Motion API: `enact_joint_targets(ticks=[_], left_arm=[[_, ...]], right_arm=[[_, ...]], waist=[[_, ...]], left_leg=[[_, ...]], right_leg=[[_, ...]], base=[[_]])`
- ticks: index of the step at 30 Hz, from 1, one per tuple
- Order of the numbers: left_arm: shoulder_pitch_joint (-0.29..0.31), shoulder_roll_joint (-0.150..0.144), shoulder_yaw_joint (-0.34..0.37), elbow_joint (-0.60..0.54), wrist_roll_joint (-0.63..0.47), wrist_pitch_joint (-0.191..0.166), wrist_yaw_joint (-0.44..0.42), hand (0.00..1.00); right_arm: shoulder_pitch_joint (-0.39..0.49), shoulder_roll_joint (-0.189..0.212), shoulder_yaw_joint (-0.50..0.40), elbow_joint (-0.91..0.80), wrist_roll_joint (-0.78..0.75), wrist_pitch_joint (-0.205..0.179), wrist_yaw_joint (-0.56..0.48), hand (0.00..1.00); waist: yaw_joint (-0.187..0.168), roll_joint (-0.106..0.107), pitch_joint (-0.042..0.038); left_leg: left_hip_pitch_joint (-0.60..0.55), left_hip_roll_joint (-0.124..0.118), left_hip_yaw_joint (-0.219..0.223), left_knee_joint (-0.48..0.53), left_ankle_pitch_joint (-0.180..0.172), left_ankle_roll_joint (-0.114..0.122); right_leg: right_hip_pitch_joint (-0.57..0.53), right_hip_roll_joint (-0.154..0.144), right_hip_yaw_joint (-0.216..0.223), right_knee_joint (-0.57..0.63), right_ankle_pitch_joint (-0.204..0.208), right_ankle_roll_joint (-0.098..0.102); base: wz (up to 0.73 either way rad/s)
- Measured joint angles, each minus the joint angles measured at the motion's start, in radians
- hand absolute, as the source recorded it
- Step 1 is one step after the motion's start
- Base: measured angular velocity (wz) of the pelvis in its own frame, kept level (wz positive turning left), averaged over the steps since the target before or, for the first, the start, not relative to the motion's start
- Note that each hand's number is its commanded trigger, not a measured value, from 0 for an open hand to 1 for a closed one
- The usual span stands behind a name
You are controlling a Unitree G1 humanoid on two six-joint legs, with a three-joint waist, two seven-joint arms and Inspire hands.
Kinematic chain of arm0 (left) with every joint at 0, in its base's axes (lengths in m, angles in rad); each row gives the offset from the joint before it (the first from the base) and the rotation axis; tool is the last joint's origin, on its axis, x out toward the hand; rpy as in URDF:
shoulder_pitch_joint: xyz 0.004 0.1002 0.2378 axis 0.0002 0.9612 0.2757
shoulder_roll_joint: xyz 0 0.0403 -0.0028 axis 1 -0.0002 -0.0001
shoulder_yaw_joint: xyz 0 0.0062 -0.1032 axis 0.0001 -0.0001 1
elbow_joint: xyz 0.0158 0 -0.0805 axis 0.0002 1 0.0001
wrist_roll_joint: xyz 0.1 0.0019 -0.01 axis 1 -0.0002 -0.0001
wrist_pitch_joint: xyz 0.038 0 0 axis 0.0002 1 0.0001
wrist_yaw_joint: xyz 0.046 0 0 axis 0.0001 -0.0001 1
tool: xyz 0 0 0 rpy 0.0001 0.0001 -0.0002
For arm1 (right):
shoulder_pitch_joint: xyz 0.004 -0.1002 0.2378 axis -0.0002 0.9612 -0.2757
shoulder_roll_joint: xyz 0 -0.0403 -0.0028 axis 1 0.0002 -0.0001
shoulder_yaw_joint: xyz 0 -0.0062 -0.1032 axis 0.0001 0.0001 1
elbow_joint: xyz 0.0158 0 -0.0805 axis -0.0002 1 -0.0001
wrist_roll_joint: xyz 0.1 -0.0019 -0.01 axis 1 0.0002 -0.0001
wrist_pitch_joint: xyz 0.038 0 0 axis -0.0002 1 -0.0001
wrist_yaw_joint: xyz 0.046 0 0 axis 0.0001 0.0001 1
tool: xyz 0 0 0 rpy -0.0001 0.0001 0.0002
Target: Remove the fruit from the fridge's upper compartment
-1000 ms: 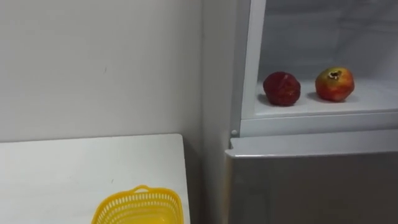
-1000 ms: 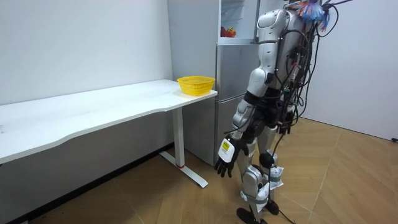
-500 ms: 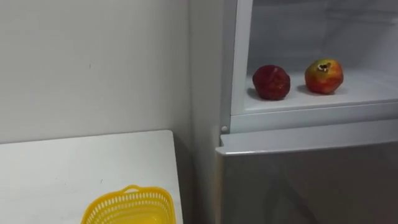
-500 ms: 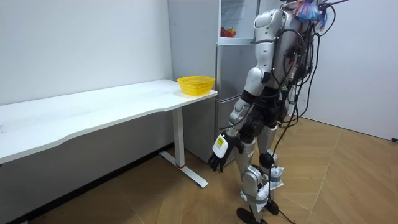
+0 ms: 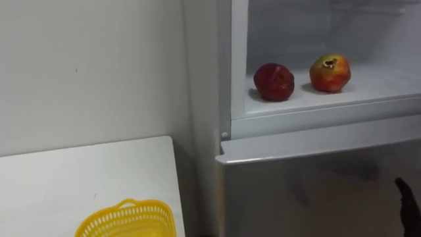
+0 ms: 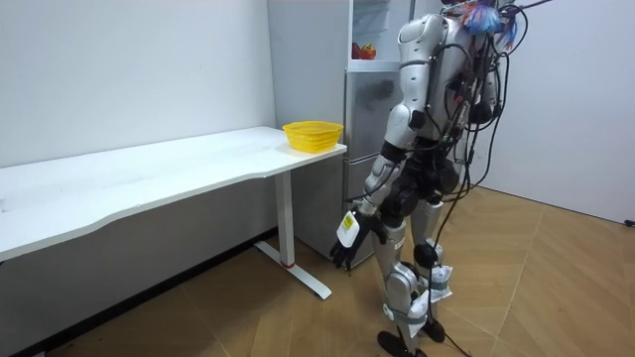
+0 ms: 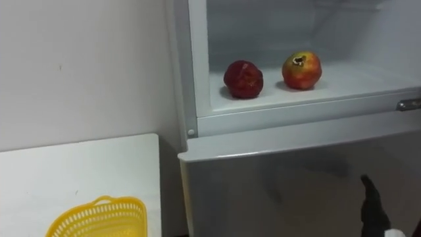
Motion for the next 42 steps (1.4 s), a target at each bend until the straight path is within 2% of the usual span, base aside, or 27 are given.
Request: enact_joint_targets(ticks=[5, 10, 15, 20, 23, 25, 26, 29, 31, 33, 37, 39, 42], left_arm=[[-0.008, 0.008, -0.008, 0.004, -0.001, -0.025, -0.023, 0.0], [-0.011, 0.036, -0.024, 0.005, 0.002, -0.045, -0.038, 0.0], [-0.013, 0.045, -0.024, 0.009, 0.002, -0.05, -0.043, 0.0], [-0.018, 0.064, -0.023, 0.008, 0.006, -0.051, -0.044, 0.0], [-0.015, 0.077, -0.023, 0.008, 0.002, -0.051, -0.043, 0.0], [-0.02, 0.078, -0.022, 0.013, 0.005, -0.05, -0.043, 0.0], [-0.028, 0.077, -0.022, 0.022, 0.011, -0.046, -0.047, 0.0], [-0.05, 0.078, -0.013, 0.038, 0.014, -0.035, -0.063, 0.0], [-0.05, 0.077, -0.012, 0.047, 0.015, -0.028, -0.076, 0.0], [-0.051, 0.075, 0.011, 0.047, 0.025, -0.013, -0.085, 0.0], [-0.061, 0.077, 0.046, 0.036, 0.036, 0.007, -0.084, 0.0], [-0.061, 0.077, 0.046, 0.017, 0.045, 0.026, -0.087, 0.0], [-0.061, 0.077, 0.046, -0.013, 0.053, 0.03, -0.088, 0.0]], right_arm=[[-0.026, -0.015, 0.009, -0.095, -0.011, -0.018, -0.013, 0.0], [-0.064, -0.034, 0.009, -0.168, -0.045, -0.076, -0.06, 0.0], [-0.082, -0.054, 0.014, -0.199, -0.083, -0.117, -0.104, 0.0], [-0.154, -0.102, 0.013, -0.214, -0.083, -0.118, -0.144, 0.0], [-0.229, -0.129, 0.001, -0.209, -0.079, -0.118, -0.158, 0.0], [-0.271, -0.141, -0.012, -0.194, -0.08, -0.117, -0.17, 0.0], [-0.292, -0.151, -0.022, -0.18, -0.085, -0.116, -0.175, 0.0], [-0.331, -0.167, -0.039, -0.15, -0.089, -0.109, -0.173, 0.0], [-0.359, -0.167, -0.039, -0.137, -0.083, -0.107, -0.169, 0.0], [-0.44, -0.173, -0.06, -0.081, -0.078, -0.102, -0.166, 0.0], [-0.55, -0.212, -0.076, -0.025, -0.077, -0.05, -0.16, 0.0], [-0.582, -0.215, -0.076, -0.012, -0.077, -0.028, -0.149, 0.0], [-0.603, -0.215, -0.076, 0.022, -0.073, -0.005, -0.116, 0.0]], waist=[[0.01, -0.01, 0.0024], [0.015, -0.022, 0.0055], [0.028, -0.034, 0.0013], [0.042, -0.044, -0.0026], [0.043, -0.052, -0.0038], [0.042, -0.059, -0.0017], [0.039, -0.061, 0.0028], [0.048, -0.076, 0.0094], [0.053, -0.08, 0.0095], [0.053, -0.081, 0.0084], [0.072, -0.084, 0.0048], [0.075, -0.085, 0.0029], [0.079, -0.084, 0.0031]], left_leg=[[-0.005, 0.0, 0.001, 0.004, 0.0, 0.0], [-0.009, 0.003, 0.0, 0.004, 0.0, 0.0], [-0.016, 0.004, -0.002, 0.002, 0.0, 0.0], [-0.015, 0.004, -0.005, -0.004, 0.0, 0.0], [-0.012, 0.005, -0.01, -0.002, 0.001, -0.002], [-0.01, 0.004, -0.019, 0.004, 0.001, -0.002], [-0.011, 0.003, -0.03, 0.009, 0.001, -0.002], [-0.011, 0.004, -0.037, 0.014, 0.001, -0.002], [-0.012, 0.003, -0.043, 0.013, 0.001, -0.002], [-0.017, 0.003, -0.047, 0.013, 0.001, -0.002], [-0.032, 0.003, -0.051, 0.017, 0.002, -0.003], [-0.033, 0.003, -0.061, 0.027, 0.002, -0.004], [-0.033, 0.003, -0.07, 0.032, 0.003, -0.004]], right_leg=[[0.001, 0.0, 0.0, -0.001, 0.0, 0.0], [0.0, 0.003, -0.004, -0.001, 0.003, -0.002], [0.0, 0.012, -0.003, -0.003, 0.009, -0.003], [-0.001, 0.013, -0.006, -0.003, 0.01, -0.003], [0.004, 0.012, -0.017, -0.003, 0.012, -0.005], [0.017, 0.006, -0.042, -0.01, 0.012, -0.005], [0.024, 0.003, -0.058, -0.019, 0.012, -0.005], [0.032, -0.001, -0.071, -0.021, 0.013, -0.005], [0.031, -0.001, -0.08, -0.02, 0.013, -0.005], [0.021, -0.002, -0.083, -0.017, 0.013, -0.005], [0.017, -0.002, -0.086, -0.02, 0.017, -0.007], [0.024, -0.002, -0.098, -0.021, 0.017, -0.008], [0.031, -0.005, -0.112, -0.021, 0.017, -0.008]], base=[[0.0], [0.0], [0.0], [0.0], [0.05], [0.21], [0.22], [0.11], [0.08], [0.0], [0.02], [0.13], [0.14]])
